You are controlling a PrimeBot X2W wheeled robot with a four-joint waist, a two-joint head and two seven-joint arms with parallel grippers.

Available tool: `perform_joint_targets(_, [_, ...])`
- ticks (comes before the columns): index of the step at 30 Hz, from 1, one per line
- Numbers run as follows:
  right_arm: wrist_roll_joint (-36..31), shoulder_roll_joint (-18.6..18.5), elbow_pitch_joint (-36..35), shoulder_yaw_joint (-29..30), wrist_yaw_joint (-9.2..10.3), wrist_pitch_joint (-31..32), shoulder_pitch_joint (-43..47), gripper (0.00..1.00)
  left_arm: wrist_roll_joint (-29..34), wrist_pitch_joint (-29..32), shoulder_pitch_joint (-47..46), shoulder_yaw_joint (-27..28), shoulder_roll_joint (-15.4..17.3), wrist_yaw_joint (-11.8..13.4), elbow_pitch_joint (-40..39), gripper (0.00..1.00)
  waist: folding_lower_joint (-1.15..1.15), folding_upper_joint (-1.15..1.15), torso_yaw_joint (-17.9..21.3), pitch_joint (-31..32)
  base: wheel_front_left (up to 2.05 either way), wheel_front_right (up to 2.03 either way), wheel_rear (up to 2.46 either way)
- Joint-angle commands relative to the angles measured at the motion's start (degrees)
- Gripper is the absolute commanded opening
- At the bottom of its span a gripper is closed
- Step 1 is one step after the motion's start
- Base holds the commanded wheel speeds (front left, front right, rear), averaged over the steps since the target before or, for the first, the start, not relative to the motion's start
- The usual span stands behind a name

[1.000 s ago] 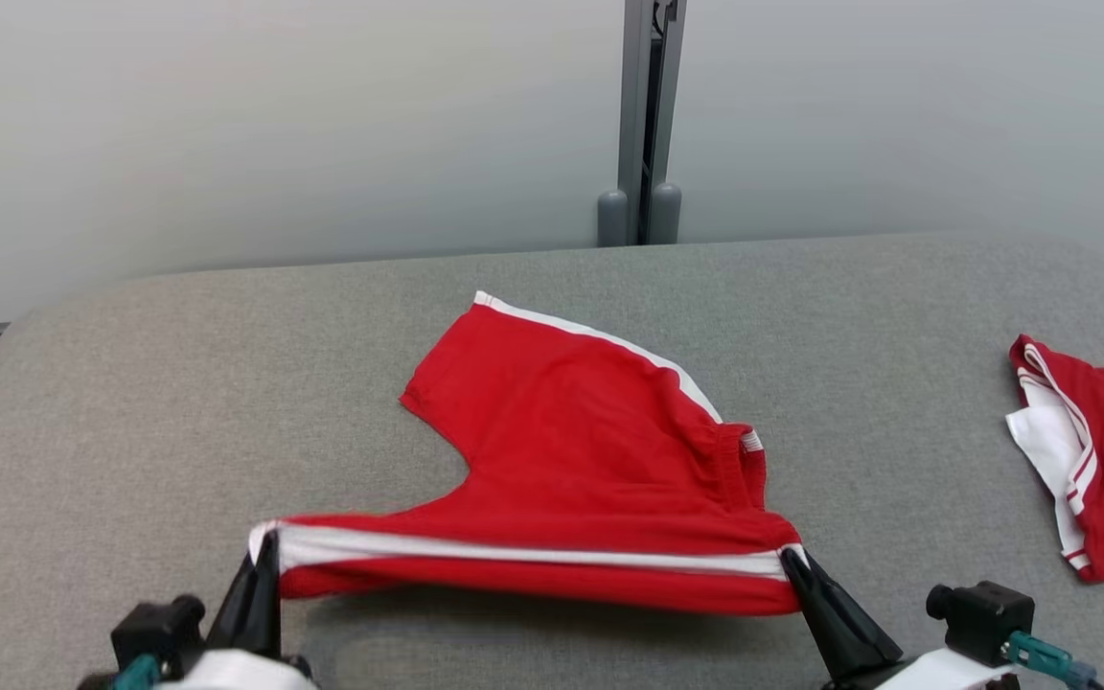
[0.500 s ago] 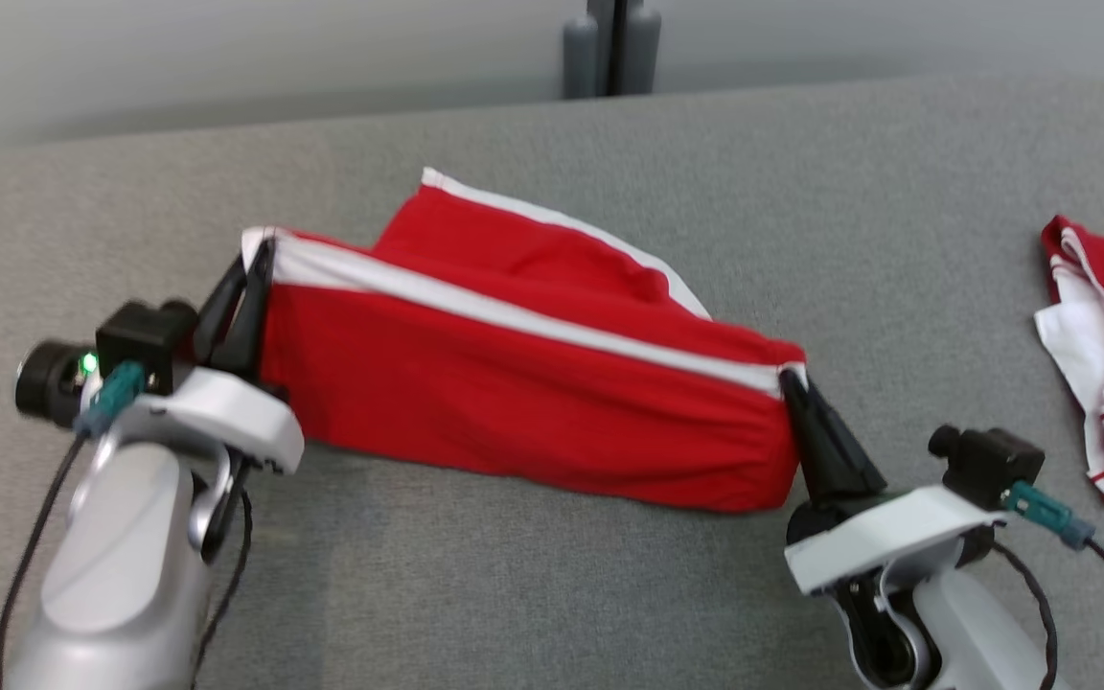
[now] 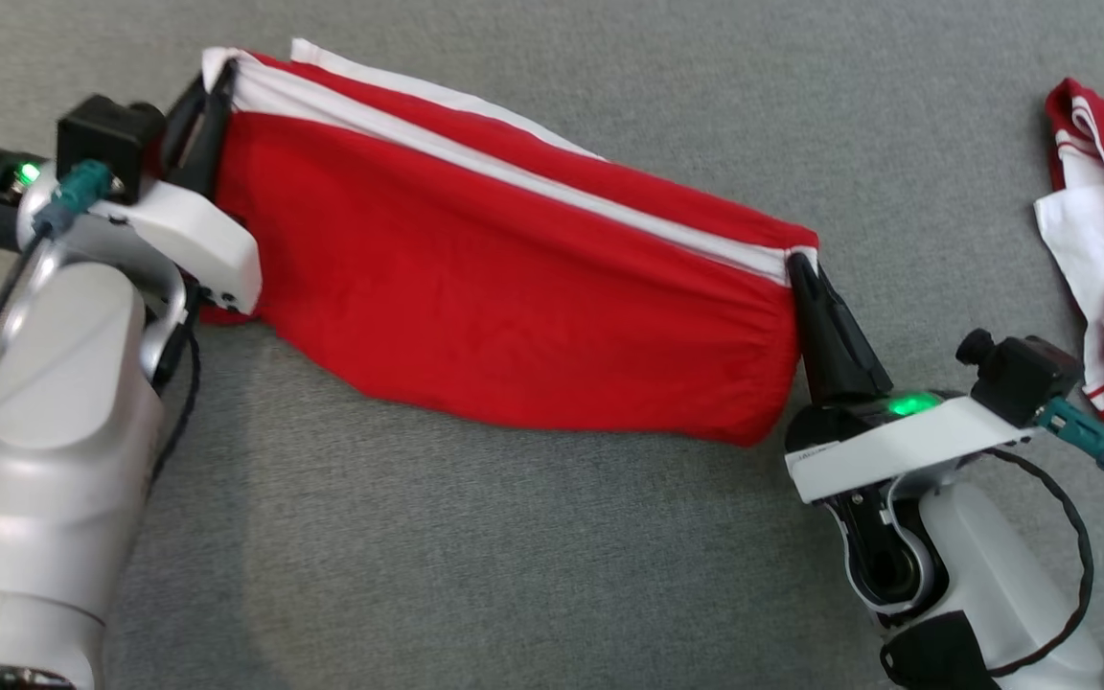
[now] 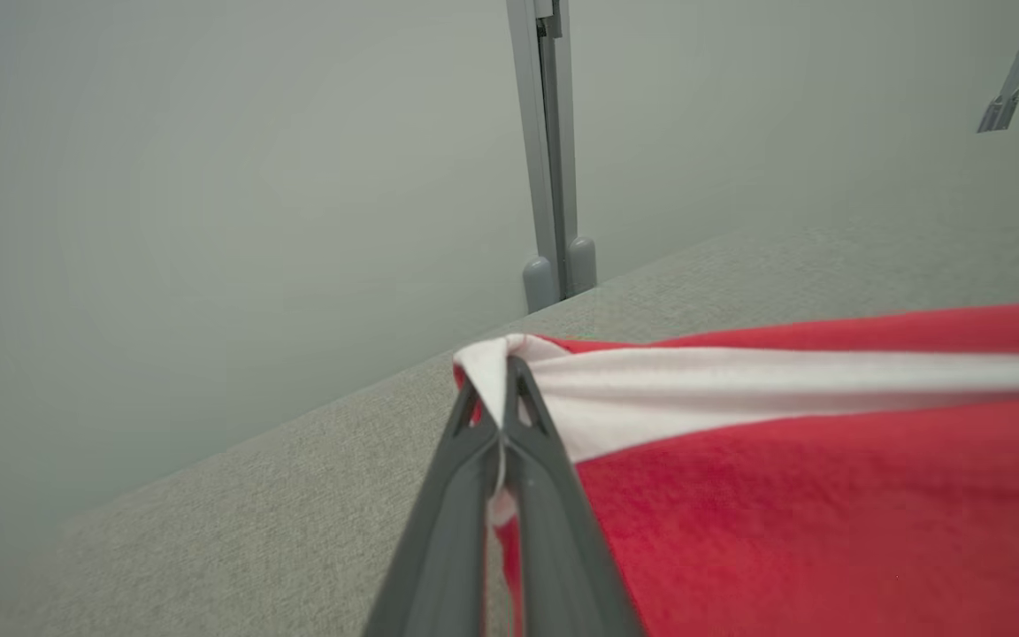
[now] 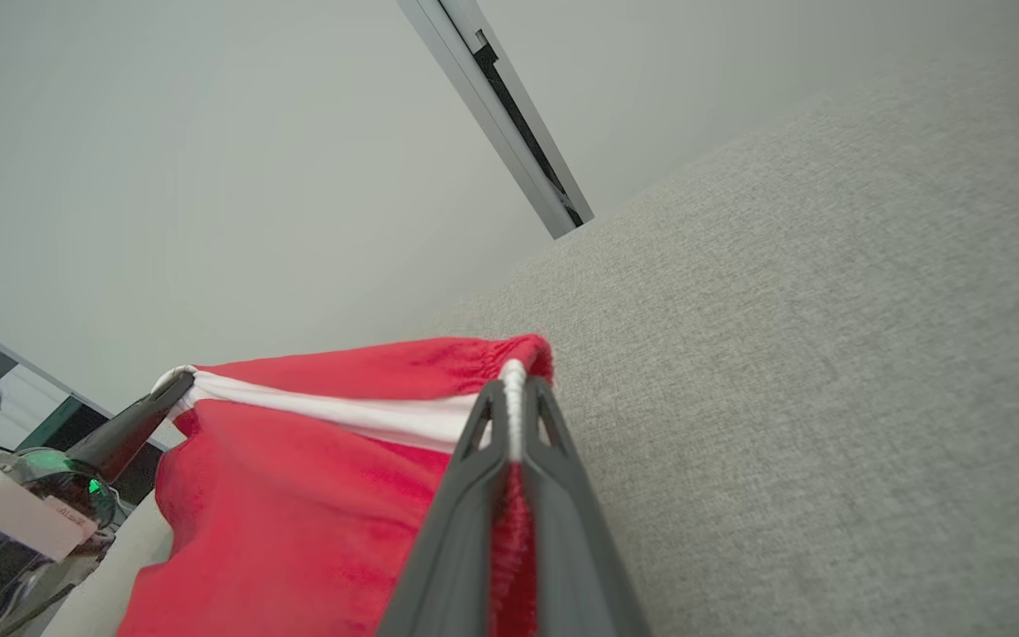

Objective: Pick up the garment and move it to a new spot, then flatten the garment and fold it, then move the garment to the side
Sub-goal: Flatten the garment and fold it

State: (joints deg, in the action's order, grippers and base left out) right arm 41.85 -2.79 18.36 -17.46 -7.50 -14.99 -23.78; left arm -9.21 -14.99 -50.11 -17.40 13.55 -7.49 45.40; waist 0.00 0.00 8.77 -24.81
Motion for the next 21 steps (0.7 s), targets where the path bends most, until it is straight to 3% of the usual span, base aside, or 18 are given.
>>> perform_joint_targets(1, [0.36, -0.36, -0.77, -0.27, 0.02, -0.23, -1.11, 0.0, 0.41, -0.22, -2.41, 0.16, 1.0, 0.04, 1.65, 0.0, 0.0, 0.0, 2.2, -2.7, 0.0, 0.0, 0.0])
perform_joint_targets(9, [1.11, -0.33, -3.83, -0.95, 0.02, -0.23, -2.93, 0.0, 2.27, -0.16, -9.06, -0.53, 0.16, 0.86, 7.69, 0.0, 0.0, 0.0, 3.49, -6.22, 0.0, 0.0, 0.0])
perform_joint_targets(13, [-3.25, -0.35, -4.71, -1.49, 0.02, -0.23, -4.12, 0.0, 2.67, -0.16, -11.2, -0.34, 0.33, 1.93, 10.22, 0.0, 0.0, 0.0, 3.85, -7.01, 0.0, 0.0, 0.0])
perform_joint_targets(14, [-4.13, -0.36, -4.88, -1.46, 0.02, -0.23, -3.97, 0.04, 2.56, -0.16, -11.37, -0.28, 0.25, 1.94, 10.45, 0.0, 0.0, 0.0, 3.89, -7.11, 0.0, 0.0, 0.0])
perform_joint_targets(15, [-6.06, -0.35, -4.93, -1.48, 0.02, -0.23, -3.92, 0.27, 2.6, -0.16, -11.5, -0.28, 0.16, 2.08, 10.55, 0.16, 0.0, 0.0, 3.86, -7.18, 0.0, 0.0, 0.0])
perform_joint_targets(16, [-7.46, -0.33, -5.02, -1.46, 0.02, -0.23, -3.98, 0.46, 2.33, -0.16, -11.39, -0.11, -0.09, 2.04, 10.75, 0.38, 0.0, 0.0, 3.8, -7.18, 0.0, 0.0, 0.0])
perform_joint_targets(17, [-8.34, -0.36, -4.83, -1.14, 0.02, -0.23, -3.73, 0.95, 2.36, -0.16, -11.27, -0.11, -0.2, 2.1, 10.87, 0.93, 0.0, 0.0, 3.73, -7.14, 0.0, 0.0, 0.0])
perform_joint_targets(18, [-8.84, -0.37, -4.63, -0.9, 0.02, -0.23, -3.41, 1.0, 2.42, -0.16, -11.05, -0.26, -0.44, 2.0, 11.11, 1.0, 0.0, 0.0, 3.62, -7.07, 0.0, 0.0, 0.0])
perform_joint_targets(21, [-9.7, -0.34, -4.52, 0.12, 0.02, -0.23, -2.97, 1.0, 2.03, -0.16, -10.44, -0.02, -1.05, 1.97, 10.48, 1.0, 0.0, 0.0, 3.11, -6.64, 0.0, 0.0, 0.0])
